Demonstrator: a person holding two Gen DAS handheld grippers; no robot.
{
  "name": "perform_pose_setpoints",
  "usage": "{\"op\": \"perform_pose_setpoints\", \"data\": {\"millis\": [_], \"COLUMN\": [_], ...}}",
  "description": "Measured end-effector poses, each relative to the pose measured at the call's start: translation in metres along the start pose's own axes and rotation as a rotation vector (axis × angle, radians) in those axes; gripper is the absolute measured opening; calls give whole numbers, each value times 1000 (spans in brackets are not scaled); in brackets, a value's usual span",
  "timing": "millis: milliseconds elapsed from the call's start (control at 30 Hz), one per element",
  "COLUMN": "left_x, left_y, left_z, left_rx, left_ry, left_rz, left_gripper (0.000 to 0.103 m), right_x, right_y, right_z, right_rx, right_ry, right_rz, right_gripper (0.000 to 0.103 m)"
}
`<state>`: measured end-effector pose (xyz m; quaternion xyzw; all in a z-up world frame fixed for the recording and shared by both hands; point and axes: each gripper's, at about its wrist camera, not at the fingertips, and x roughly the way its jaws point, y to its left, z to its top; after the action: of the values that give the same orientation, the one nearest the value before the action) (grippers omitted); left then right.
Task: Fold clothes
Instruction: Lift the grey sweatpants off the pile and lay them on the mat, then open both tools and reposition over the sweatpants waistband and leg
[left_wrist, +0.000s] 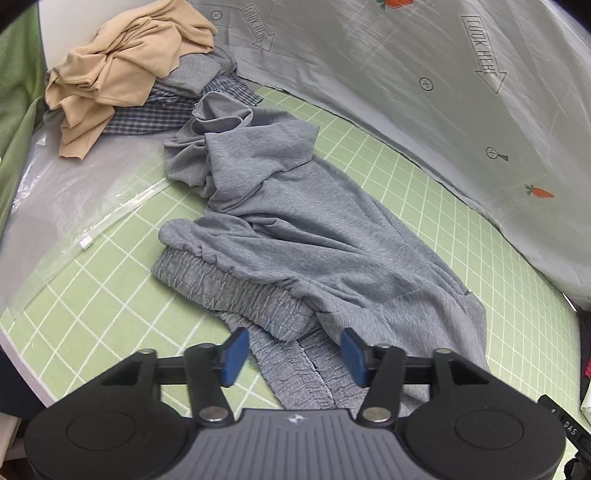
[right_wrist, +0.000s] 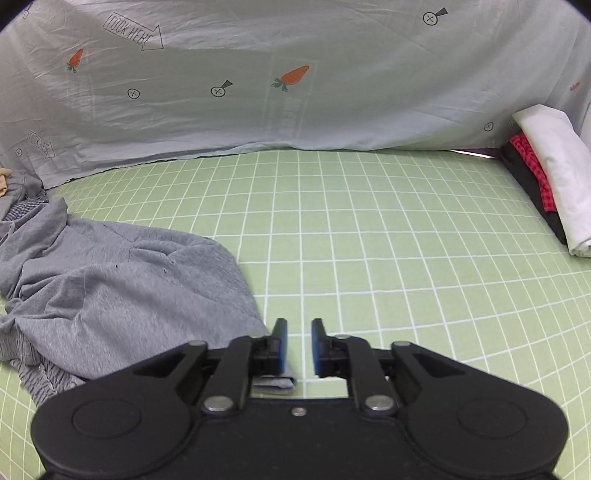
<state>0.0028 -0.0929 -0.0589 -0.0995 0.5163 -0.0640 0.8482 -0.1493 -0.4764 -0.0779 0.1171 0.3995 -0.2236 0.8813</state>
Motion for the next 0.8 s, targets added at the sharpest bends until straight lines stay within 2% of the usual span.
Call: {"op": "perform_pose_setpoints", "data": {"millis": [33, 67, 100, 167, 233, 300, 467, 600, 700, 800], "left_x": [2, 7, 11, 22, 32, 43, 78, 105, 122, 133], "left_y": [-1, -1, 0, 3, 6, 8, 1, -8, -13, -11], "left_z": [1, 4, 6, 11, 15, 21, 41, 56, 57, 54], "left_rx": [-9, -16, -23, -37, -54, -71, -99, -75, -30, -48], "left_ry": [4, 14, 29, 61, 88, 100, 151, 201, 235, 264], "left_rz": [23, 52, 78, 120, 139, 146, 145, 140, 164, 182], "left_gripper": [81, 86, 87, 88, 88, 89, 91, 91, 91, 91], "right_x": [3, 6, 9, 15, 20, 32, 74, 110, 136, 162], "right_y": [0, 0, 0, 0, 0, 6, 24, 43, 58, 82], "right_z": [3, 6, 10, 16, 23, 29, 49, 66, 75, 80], "right_rx": [-8, -16, -24, -40, -56, -81, -101, -126, -151, -225], "right_ry": [-8, -15, -23, -38, -53, -51, -10, 54, 90, 122], "right_rz": [-2, -4, -7, -11, -15, -15, 40, 86, 126, 173], "right_gripper": [41, 54, 70, 89, 92, 100, 101, 101, 100, 91]}}
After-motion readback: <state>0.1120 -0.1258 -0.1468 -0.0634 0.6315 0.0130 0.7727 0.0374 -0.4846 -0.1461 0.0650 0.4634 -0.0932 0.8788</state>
